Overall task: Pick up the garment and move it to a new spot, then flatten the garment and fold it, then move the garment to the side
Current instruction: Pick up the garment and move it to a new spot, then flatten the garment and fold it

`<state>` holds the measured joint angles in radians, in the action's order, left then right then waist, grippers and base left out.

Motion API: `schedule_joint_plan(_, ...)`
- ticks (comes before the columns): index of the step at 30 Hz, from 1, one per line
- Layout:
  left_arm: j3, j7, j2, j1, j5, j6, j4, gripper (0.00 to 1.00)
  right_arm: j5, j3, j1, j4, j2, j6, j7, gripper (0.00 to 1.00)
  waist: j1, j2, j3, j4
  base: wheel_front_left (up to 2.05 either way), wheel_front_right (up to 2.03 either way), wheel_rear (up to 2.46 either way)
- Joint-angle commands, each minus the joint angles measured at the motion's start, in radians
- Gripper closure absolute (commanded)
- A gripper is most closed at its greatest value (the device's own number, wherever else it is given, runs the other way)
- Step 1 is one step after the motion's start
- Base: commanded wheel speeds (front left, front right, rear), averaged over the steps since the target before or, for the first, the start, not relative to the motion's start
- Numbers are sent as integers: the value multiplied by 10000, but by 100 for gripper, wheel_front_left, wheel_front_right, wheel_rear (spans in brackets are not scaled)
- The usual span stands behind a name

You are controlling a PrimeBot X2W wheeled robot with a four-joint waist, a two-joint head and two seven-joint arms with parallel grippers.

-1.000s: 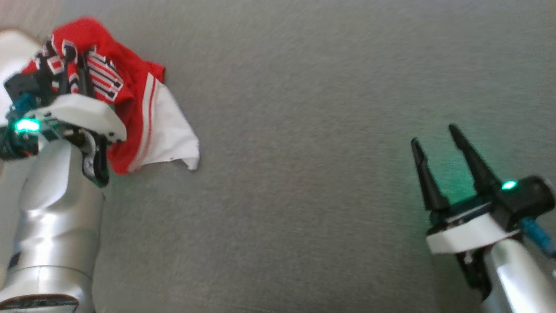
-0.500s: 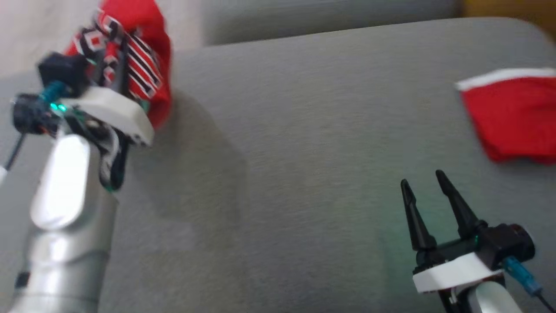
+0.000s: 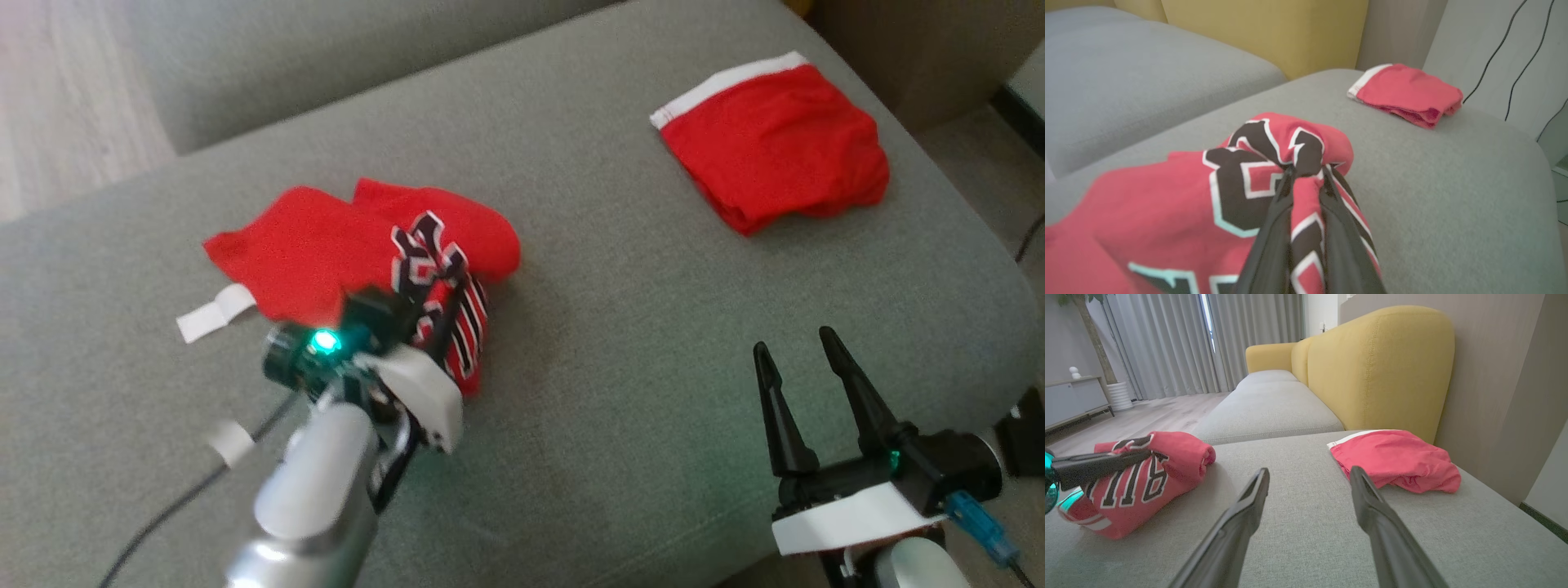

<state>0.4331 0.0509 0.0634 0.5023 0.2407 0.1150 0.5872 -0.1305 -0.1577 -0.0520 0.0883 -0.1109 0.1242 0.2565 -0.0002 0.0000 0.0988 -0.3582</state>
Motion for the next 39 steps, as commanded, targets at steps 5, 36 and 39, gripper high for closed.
schedule_joint_plan(5, 843, -1804, -107, 138, -33, -66, 472, 0, 17, -75, 270, -303, 95, 65, 53, 0, 2, 0, 204, 330, 0, 0, 0)
schedule_joint_plan(36, -1603, -3126, -28, -6298, -285, -1811, -5177, 0, -417, 359, -949, 35, 344, 65, 53, 0, 2, 0, -1627, 3820, 0, 0, 0)
schedule_joint_plan(39, -1683, -3126, -67, -6292, -391, -1722, -5253, 0, -437, 342, -974, 81, 347, 65, 53, 0, 2, 0, -1669, 3879, 0, 0, 0)
